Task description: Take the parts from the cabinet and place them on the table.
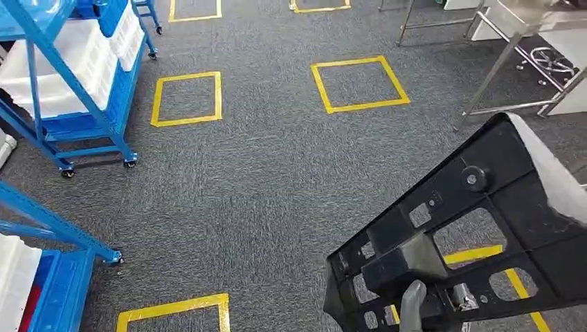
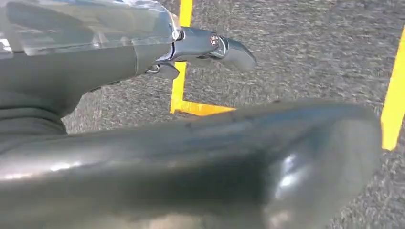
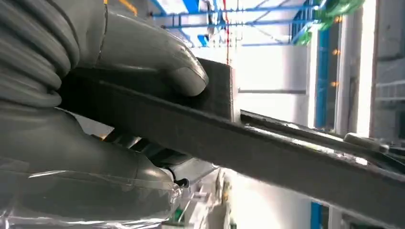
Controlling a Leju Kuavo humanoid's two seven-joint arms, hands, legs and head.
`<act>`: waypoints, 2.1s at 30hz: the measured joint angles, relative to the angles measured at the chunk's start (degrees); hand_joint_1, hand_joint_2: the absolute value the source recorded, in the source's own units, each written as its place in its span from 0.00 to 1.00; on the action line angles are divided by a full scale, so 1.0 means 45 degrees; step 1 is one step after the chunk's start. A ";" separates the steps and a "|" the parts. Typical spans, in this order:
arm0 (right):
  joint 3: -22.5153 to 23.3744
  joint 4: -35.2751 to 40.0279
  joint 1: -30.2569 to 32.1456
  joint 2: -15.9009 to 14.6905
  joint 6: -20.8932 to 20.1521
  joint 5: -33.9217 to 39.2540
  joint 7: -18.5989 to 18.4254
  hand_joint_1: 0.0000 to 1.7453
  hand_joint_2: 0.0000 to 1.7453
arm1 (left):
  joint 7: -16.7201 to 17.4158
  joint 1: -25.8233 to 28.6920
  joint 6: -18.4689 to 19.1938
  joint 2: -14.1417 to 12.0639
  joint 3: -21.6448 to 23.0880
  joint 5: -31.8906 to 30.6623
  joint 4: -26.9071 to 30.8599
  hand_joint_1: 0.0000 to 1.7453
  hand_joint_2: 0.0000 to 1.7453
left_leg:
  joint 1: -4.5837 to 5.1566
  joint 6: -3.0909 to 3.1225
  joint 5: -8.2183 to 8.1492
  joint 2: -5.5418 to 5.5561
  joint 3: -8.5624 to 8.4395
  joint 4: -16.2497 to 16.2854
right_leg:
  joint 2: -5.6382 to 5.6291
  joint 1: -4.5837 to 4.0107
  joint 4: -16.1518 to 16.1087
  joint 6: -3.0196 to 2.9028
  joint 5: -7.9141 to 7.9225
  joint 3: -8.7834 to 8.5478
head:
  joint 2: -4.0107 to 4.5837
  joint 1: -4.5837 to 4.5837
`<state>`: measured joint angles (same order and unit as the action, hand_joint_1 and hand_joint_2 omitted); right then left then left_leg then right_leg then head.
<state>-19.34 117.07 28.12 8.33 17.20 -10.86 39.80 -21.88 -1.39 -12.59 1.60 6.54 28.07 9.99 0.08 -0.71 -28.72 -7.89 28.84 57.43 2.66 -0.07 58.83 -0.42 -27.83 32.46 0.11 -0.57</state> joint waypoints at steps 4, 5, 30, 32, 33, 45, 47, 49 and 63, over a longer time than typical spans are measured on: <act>0.0039 -0.0029 -0.0044 0.0141 0.0068 -0.0112 0.0000 1.00 1.00 | -0.0015 0.0037 0.0034 -0.0029 0.0010 -0.0088 0.0000 0.00 0.00 | -0.0142 -0.0207 -0.1540 0.1613 0.1004 0.2355 | -0.0578 0.0130 -0.0122 -0.0285 0.0164 0.0019 | 0.0000 -0.0019; 0.0044 -0.0034 -0.0048 0.0141 0.0068 -0.0141 0.0000 1.00 1.00 | -0.0015 0.0049 0.0039 -0.0029 0.0010 -0.0088 0.0000 0.00 0.00 | -0.0141 -0.0223 -0.1964 0.1645 0.1503 0.3412 | -0.0760 0.0111 -0.0113 -0.0302 0.0176 0.0048 | 0.0000 -0.0015; 0.0087 -0.0059 0.0045 0.0214 0.0520 -0.0695 -0.0019 1.00 1.00 | -0.0189 -0.0025 0.0141 -0.0083 0.0155 0.0014 -0.0010 0.00 0.00 | -0.0043 -0.0061 -0.0043 0.0119 -0.0067 -0.0073 | 0.0100 0.0041 0.0082 0.0086 0.0082 0.0150 | 0.0000 0.0058; 0.0102 -0.0025 0.0111 0.0247 0.0515 -0.0714 -0.0014 1.00 1.00 | -0.0194 -0.0034 0.0131 -0.0083 0.0160 0.0014 -0.0010 0.00 0.00 | -0.0147 -0.0267 -0.0304 0.0731 -0.0063 0.0167 | -0.0217 0.0172 -0.0081 -0.0138 0.0212 0.0084 | 0.0000 0.0044; 0.0102 -0.0015 0.0101 0.0272 0.0515 -0.0714 -0.0019 1.00 1.00 | -0.0199 -0.0015 0.0126 -0.0083 0.0160 0.0014 -0.0010 0.00 0.00 | -0.0159 -0.0281 -0.0734 0.1295 0.0201 0.0735 | -0.0335 0.0181 -0.0084 -0.0222 0.0241 0.0113 | 0.0000 0.0024; 0.0126 -0.0015 0.0156 0.0316 0.0515 -0.0743 -0.0039 1.00 1.00 | -0.0209 -0.0001 0.0063 -0.0121 0.0165 0.0053 -0.0024 0.00 0.00 | -0.0049 0.0108 0.0029 0.2690 0.0259 0.0081 | -0.2393 0.0199 0.0025 0.0088 0.0430 0.0376 | 0.0000 0.0034; 0.0126 0.0000 0.0196 0.0316 0.0515 -0.0748 -0.0034 1.00 1.00 | -0.0209 -0.0009 0.0068 -0.0073 0.0170 0.0048 -0.0024 0.00 0.00 | -0.0206 0.0273 0.0226 0.2244 0.0117 -0.0210 | -0.2051 0.0147 0.0167 0.0195 0.0359 0.0409 | 0.0000 0.0054; 0.0141 0.0000 0.0173 0.0316 0.0515 -0.0753 -0.0044 1.00 1.00 | -0.0209 0.0052 0.0053 -0.0087 0.0165 0.0053 -0.0024 0.00 0.00 | -0.0167 0.0400 0.0267 0.1898 0.0114 -0.0280 | -0.0871 0.0087 0.1421 0.0308 -0.0581 0.1032 | 0.0000 0.0131; 0.0248 0.0039 0.0249 0.0345 0.0496 -0.0821 -0.0136 1.00 1.00 | -0.0228 -0.0010 0.0160 -0.0083 0.0175 0.0034 -0.0019 0.00 0.00 | -0.0209 -0.0387 -0.0519 0.0975 -0.0115 0.0247 | -0.0255 0.0286 -0.0023 -0.0089 0.0288 0.0196 | 0.0000 0.0058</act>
<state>-18.23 117.24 29.24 9.88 19.43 -14.56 39.19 -22.91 -1.43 -11.87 1.22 7.32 28.22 9.90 -0.86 -2.45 -31.05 -3.50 28.33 58.54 1.51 1.21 58.73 -0.82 -26.54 33.34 0.11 -0.31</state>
